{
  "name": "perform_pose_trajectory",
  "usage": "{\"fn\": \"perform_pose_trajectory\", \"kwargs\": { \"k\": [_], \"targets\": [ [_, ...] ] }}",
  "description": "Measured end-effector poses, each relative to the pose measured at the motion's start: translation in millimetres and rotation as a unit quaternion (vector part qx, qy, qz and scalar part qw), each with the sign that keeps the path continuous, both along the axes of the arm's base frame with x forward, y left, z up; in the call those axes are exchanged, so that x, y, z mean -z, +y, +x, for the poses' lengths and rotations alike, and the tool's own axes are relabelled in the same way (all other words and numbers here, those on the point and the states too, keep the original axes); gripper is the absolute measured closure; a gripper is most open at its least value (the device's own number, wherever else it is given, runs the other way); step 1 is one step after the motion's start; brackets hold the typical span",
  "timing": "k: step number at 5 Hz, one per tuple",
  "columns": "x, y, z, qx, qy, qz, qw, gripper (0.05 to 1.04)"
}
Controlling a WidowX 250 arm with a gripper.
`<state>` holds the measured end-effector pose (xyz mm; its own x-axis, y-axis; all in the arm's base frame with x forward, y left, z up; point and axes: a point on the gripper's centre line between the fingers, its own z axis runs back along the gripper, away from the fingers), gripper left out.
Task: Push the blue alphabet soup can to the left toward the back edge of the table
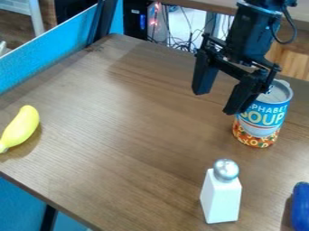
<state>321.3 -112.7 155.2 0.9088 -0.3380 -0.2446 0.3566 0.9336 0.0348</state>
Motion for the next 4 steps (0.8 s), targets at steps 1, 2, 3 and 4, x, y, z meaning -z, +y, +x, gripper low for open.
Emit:
{"fn": "perform_pose_trajectory", "kwargs": {
  "k": [1, 2, 3, 4],
  "targets": [
    [13.3, -1, 0, 0.000, 0.020, 0.006, 0.9998, 0.087],
    [-5.1, -18, 11, 0.010, -0.008, -0.014, 0.9998, 0.087],
    [-27.2, -53, 11, 0.033, -0.048, -0.028, 0.9979, 0.087],
    [-20.8, -84, 23, 0.024, -0.056, -0.026, 0.9978, 0.087]
  ]
}}
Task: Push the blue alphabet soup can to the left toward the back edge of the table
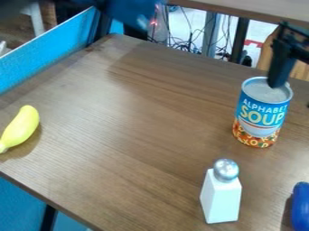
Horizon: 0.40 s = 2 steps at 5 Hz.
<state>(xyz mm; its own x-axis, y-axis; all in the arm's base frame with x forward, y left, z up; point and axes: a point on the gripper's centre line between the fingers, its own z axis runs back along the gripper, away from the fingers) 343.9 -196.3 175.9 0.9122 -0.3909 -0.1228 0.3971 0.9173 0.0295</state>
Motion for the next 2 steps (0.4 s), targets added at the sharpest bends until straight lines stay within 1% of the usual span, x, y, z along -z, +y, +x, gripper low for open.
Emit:
{"fn": "perform_pose_trajectory", "kwargs": {
  "k": [1, 2],
  "targets": [
    [7.7, -21, 13, -0.030, -0.050, -0.026, 0.9980, 0.087],
    [23.5, -34, 25, -0.037, -0.090, -0.007, 0.9952, 0.087]
  ]
}}
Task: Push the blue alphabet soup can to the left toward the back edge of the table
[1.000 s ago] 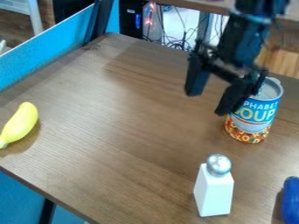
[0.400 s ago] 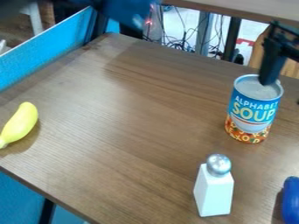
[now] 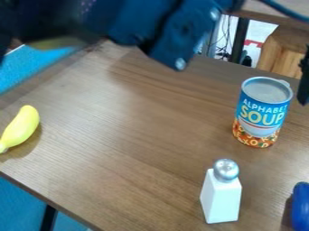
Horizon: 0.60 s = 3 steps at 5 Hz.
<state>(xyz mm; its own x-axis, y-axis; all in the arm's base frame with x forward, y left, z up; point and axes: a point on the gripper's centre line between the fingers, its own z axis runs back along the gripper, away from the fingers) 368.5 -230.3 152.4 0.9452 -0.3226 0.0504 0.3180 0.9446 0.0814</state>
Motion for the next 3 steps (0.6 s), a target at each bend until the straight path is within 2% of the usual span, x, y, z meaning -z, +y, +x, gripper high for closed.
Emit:
{"fn": "perform_pose_trajectory", "kwargs": {
  "k": [1, 2, 3],
  "targets": [
    [12.8, -3, 6, 0.003, -0.032, 0.014, 0.9994, 0.087],
    [23.8, -5, 9, 0.015, -0.036, 0.005, 0.9992, 0.087],
    [23.5, 2, 14, 0.014, -0.026, -0.018, 0.9994, 0.087]
  ]
}}
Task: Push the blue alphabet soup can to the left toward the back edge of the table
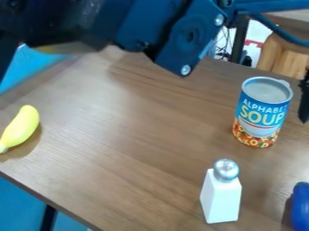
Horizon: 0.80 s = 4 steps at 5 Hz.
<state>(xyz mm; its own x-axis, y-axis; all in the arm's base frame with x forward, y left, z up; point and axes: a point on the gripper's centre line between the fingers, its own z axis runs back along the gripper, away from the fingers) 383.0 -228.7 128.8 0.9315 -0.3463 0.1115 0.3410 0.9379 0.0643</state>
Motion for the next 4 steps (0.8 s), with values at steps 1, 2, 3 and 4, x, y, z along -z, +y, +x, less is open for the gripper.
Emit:
{"fn": "perform_pose_trajectory", "kwargs": {
  "k": [1, 2, 3, 4],
  "targets": [
    [1.6, 17, 12, -0.024, 0.001, -0.017, 0.9996, 0.087],
    [17.9, 25, 12, -0.036, 0.007, -0.007, 0.9993, 0.087],
    [18.6, 42, 12, -0.050, 0.018, 0.022, 0.9984, 0.085],
    [30.7, 58, 1, -0.065, 0.037, 0.060, 0.9954, 0.085]
  ]
}}
